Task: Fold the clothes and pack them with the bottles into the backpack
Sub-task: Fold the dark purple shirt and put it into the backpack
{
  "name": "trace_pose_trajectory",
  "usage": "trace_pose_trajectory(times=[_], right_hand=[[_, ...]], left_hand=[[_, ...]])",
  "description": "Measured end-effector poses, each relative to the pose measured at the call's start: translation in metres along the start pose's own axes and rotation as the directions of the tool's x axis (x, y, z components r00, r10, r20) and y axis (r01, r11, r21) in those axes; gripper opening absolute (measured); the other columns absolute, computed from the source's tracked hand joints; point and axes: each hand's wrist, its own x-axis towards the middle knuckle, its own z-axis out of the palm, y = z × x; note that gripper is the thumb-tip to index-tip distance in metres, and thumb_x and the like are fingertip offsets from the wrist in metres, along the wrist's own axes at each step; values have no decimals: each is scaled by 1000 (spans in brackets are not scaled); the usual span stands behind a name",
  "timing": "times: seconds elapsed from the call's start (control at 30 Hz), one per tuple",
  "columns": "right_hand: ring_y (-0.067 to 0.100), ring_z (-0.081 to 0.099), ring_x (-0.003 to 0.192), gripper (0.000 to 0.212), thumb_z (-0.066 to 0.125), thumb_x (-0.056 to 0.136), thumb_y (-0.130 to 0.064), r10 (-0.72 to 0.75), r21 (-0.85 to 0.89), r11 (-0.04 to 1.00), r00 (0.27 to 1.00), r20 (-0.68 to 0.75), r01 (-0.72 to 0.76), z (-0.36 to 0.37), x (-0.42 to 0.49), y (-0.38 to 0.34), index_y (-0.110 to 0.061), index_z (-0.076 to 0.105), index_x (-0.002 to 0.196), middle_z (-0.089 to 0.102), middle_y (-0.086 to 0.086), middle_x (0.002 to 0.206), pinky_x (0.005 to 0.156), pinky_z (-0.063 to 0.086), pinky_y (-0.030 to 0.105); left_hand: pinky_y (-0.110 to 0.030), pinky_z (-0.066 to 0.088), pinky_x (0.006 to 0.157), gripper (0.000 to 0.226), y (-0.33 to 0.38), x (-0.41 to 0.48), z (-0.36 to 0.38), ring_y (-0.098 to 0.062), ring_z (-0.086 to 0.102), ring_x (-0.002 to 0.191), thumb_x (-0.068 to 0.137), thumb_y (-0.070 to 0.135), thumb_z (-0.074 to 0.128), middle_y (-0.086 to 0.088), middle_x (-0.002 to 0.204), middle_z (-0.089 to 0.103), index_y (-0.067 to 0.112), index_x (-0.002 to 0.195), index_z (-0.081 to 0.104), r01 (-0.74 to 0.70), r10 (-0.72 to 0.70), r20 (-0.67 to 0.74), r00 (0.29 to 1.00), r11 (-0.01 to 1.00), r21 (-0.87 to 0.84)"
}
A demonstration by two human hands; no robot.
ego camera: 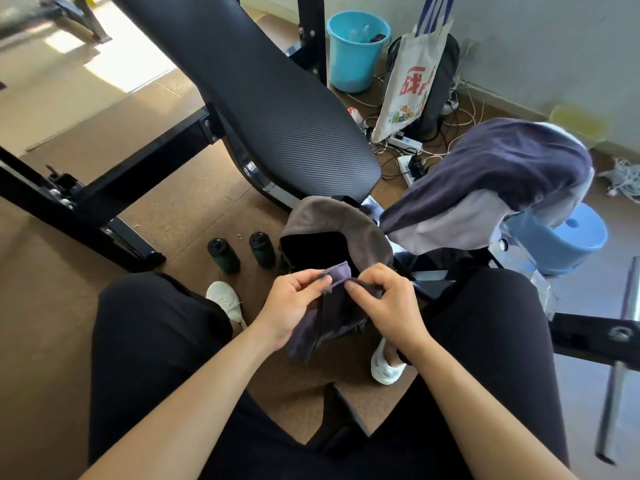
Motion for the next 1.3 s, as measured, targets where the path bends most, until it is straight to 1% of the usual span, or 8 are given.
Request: trace_pose_trajectory(times=[0.17,0.3,0.47,0.53,0.63,0.7,0.9,1.3], right_hand=[[5,43,56,38,73,94,-25,94,138,987,995,-46,-87,2,0,-3,-24,50,63,46,-12,56,54,36,26],[6,37,55,45,71,95,-21,140,219,969,986,-95,-116,4,6,-6,-21,43,60,38,-14,55,53,33,27],[10,49,56,35,72,94,-25,134,207,971,990,-42,-123,6,8,1,-17,54,66,52,-6,59,54,42,34],[13,65,72,14,76,90,-28,115,114,987,993,-9,-113,5,9,5,-23,64,85,67,-7,79,64,55,41],[8,60,118,59,78,85,-22,2,17,1000,993,121,-4,-4,13,7,-33,54,137,57,-14,133,93,53,26],[5,59,120,68,76,87,-16,-32,66,998,971,239,16,-7,14,1,-34,48,146,54,-16,141,94,50,21],[16,72,78,6,70,96,-19,23,111,993,977,214,-48,-5,10,-5,-24,73,97,74,-4,84,73,61,44],[7,67,76,12,69,96,-13,6,370,929,1000,7,-8,-23,7,-24,-22,74,91,72,-7,79,67,52,21]], left_hand=[[-33,53,103,27,0,0,3,-19,67,120,105,14,53,-2,121,75,18,123,73,32,-26,86,996,998,-61],[-50,49,107,31,-4,2,0,-34,63,124,102,20,58,-17,127,70,13,130,68,56,-19,233,972,987,-152],[-45,57,100,23,-8,6,5,-21,70,112,98,16,67,1,111,77,18,120,74,-71,68,34,997,995,70],[-38,58,96,21,-7,8,4,-21,71,110,99,15,65,1,108,78,16,117,76,-97,98,-8,995,993,59],[-36,58,95,23,-2,11,-3,-21,71,109,100,13,64,0,108,78,15,119,75,-186,183,32,983,974,129],[-34,57,96,24,2,11,-8,-22,70,110,101,12,62,-2,111,76,13,122,74,-223,205,127,970,963,153],[-28,57,90,31,7,13,-17,-22,69,106,96,4,66,1,109,74,18,124,70,-278,237,199,951,937,211],[-28,58,77,21,-18,17,-17,-15,72,92,92,-5,67,7,97,74,13,86,60,-398,406,72,911,819,414]])
